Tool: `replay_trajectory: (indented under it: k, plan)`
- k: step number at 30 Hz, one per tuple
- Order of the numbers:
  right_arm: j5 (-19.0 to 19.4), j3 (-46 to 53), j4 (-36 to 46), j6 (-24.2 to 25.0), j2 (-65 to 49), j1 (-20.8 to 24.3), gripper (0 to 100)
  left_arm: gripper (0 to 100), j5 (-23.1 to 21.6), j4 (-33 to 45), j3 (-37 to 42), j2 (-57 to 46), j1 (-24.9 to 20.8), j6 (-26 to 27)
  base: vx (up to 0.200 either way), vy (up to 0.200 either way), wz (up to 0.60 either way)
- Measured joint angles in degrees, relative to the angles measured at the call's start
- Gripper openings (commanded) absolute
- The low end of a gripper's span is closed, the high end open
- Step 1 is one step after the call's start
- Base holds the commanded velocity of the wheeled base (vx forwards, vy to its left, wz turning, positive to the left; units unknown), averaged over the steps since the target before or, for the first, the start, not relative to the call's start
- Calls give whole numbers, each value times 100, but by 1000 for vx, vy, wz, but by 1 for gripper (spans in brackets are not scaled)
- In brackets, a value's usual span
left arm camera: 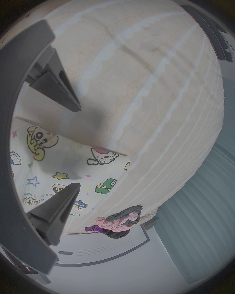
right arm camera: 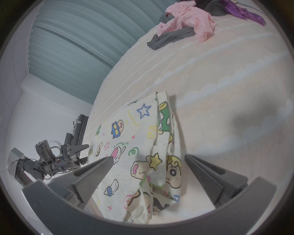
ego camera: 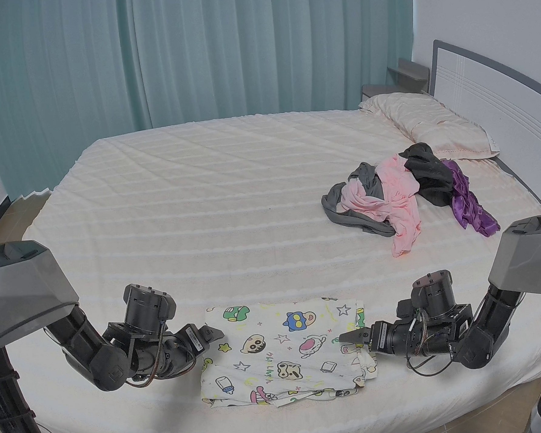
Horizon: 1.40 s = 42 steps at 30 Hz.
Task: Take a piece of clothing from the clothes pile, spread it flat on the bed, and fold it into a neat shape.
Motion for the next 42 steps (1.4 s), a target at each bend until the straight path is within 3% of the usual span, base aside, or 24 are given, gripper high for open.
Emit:
replay_trajectory:
  k: [22,36,37,42]
  plan:
    - [-5,-110,-35,21,204,157,100,100,-96,-130,85,-135,-364,6,0,0,0]
    - [-27,-182,-151,55,278,223,100,100,-216,-568,33,230,-344,22,0,0,0]
    - [-27,-185,-156,55,286,234,0,0,-219,-572,33,254,-347,20,0,0,0]
    - [-29,-193,-156,60,317,262,0,0,-238,-569,22,313,-364,0,0,0,0]
